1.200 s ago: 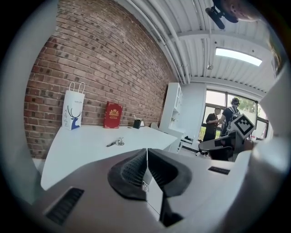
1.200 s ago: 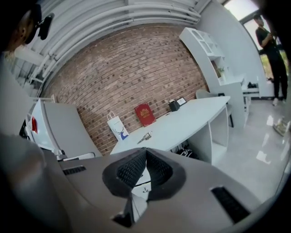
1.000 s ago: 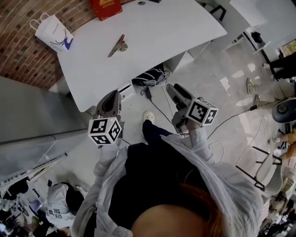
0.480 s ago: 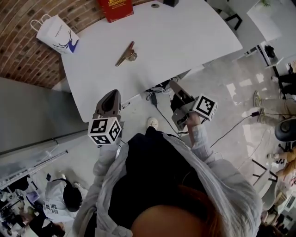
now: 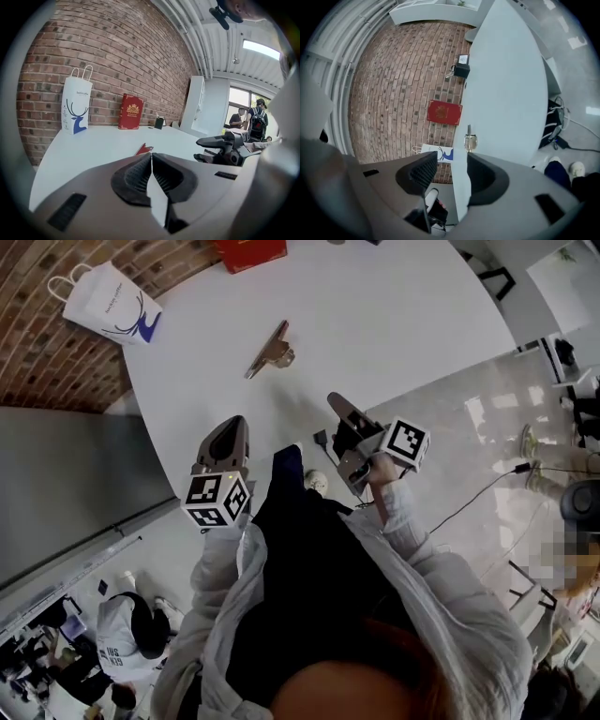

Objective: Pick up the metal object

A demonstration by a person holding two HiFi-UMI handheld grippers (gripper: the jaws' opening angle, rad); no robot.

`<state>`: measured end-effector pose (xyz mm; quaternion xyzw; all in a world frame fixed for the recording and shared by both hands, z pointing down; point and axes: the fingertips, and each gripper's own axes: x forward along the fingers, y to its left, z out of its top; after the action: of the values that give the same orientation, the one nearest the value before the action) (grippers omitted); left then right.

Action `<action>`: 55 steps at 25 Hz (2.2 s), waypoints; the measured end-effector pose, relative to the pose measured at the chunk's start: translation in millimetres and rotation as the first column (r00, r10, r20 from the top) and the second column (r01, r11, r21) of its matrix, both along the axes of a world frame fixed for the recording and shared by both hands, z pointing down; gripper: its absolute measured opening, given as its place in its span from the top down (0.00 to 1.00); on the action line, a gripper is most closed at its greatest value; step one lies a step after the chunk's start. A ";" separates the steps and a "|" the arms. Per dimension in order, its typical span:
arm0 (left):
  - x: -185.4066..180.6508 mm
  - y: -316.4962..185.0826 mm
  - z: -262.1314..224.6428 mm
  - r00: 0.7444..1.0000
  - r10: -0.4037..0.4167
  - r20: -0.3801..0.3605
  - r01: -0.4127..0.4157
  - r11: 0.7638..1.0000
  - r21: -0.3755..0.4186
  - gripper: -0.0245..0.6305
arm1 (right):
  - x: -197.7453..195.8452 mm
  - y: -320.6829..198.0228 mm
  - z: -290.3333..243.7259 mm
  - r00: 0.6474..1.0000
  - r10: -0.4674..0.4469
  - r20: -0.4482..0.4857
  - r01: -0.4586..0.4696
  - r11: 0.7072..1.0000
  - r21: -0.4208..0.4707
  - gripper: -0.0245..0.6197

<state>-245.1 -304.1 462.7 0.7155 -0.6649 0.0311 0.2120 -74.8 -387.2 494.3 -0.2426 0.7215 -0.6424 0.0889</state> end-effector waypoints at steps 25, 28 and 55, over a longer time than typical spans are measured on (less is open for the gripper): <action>-101.9 -135.7 60.8 0.995 -0.018 -0.103 0.011 0.998 -0.063 0.93 | -129.3 -96.8 77.6 0.982 -0.119 -0.146 0.090 0.978 -0.188 0.66; -102.0 -138.4 65.1 0.993 -0.010 -0.118 0.002 0.998 -0.065 0.93 | -135.0 -96.8 84.1 0.971 -0.135 -0.197 0.095 0.975 -0.200 0.76; -70.2 -118.1 35.3 0.993 0.059 -0.107 -0.059 0.998 -0.001 0.93 | -88.4 -90.2 29.9 0.989 -0.004 -0.147 0.005 1.000 0.007 0.94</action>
<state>-315.3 -422.1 498.0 0.7351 -0.6312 0.0004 0.2475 -163.1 -477.4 524.3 -0.2872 0.7290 -0.6203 0.0349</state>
